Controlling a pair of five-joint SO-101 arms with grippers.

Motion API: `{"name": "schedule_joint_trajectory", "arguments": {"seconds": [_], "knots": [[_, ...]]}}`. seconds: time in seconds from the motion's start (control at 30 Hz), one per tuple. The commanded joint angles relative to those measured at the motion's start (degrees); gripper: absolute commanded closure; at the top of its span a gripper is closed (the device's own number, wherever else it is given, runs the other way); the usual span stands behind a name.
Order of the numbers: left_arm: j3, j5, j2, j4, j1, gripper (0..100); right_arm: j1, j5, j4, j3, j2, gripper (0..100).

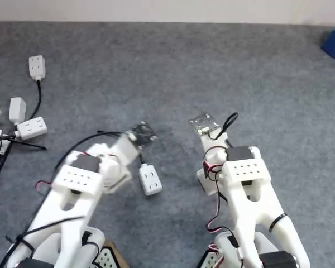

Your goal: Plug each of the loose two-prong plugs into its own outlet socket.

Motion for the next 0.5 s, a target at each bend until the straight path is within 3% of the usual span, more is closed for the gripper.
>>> {"name": "schedule_joint_trajectory", "arguments": {"seconds": [0.0, 0.13, 0.27, 0.47], "knots": [[-1.98, -7.82, -1.27, 0.88, -4.0, 75, 0.75, -0.35, -0.31, -0.22, -1.71, 99.1], [-2.42, -26.29, -1.27, 1.49, 2.95, 75, 0.57, -0.18, -0.31, -0.22, -1.71, 99.1], [-6.46, -42.73, -1.27, 8.35, 10.68, 75, 0.57, 1.32, -0.13, -0.13, -1.71, 99.1], [-19.56, -67.69, -1.19, 21.36, 10.51, 75, 0.57, 1.41, -2.59, 2.42, -1.71, 99.1]]}}
